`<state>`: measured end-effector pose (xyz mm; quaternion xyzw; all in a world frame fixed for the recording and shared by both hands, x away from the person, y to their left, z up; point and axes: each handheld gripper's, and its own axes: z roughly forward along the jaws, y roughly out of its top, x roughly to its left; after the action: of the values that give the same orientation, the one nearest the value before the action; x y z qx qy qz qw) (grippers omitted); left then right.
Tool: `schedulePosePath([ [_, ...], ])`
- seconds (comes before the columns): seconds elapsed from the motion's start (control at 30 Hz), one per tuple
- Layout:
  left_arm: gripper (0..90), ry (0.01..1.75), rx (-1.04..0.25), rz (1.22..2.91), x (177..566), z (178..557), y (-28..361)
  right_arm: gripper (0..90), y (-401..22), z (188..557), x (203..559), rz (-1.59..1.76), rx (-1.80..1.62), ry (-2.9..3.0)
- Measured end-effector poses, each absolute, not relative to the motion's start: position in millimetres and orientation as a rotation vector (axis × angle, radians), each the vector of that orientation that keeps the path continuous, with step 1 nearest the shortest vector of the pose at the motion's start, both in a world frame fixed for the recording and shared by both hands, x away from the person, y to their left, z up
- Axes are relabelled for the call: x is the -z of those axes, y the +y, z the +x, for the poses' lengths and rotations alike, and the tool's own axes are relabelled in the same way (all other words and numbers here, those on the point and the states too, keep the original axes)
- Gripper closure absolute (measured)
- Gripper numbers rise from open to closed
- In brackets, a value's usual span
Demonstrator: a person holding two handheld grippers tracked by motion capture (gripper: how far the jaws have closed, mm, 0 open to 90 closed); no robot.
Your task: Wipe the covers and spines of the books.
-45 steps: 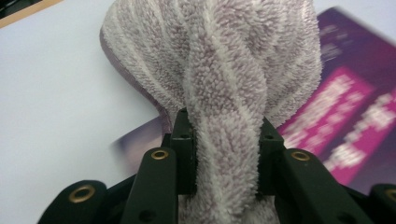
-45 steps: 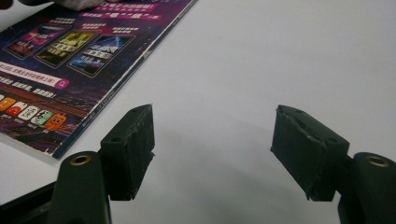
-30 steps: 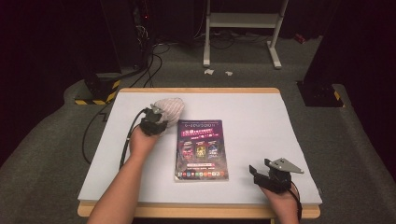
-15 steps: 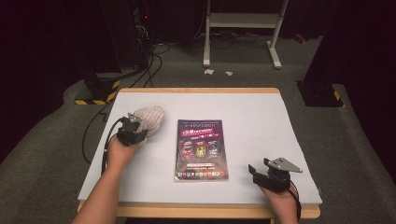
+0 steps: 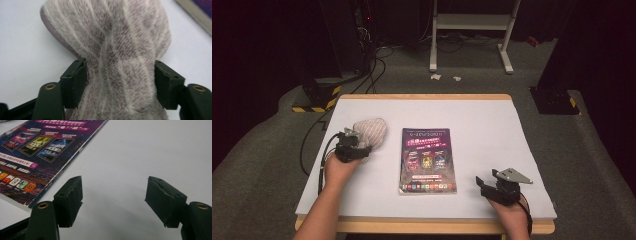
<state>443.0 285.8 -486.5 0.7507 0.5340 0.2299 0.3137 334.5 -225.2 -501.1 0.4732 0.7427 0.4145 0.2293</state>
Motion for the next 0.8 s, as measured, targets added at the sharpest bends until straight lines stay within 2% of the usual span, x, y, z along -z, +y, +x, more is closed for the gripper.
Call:
schedulePosePath([
  [0.8,28.8,1.331,-0.657,1.912,463,434,280,29.7,-223,335,501,1.29,-1.138,2.051],
])
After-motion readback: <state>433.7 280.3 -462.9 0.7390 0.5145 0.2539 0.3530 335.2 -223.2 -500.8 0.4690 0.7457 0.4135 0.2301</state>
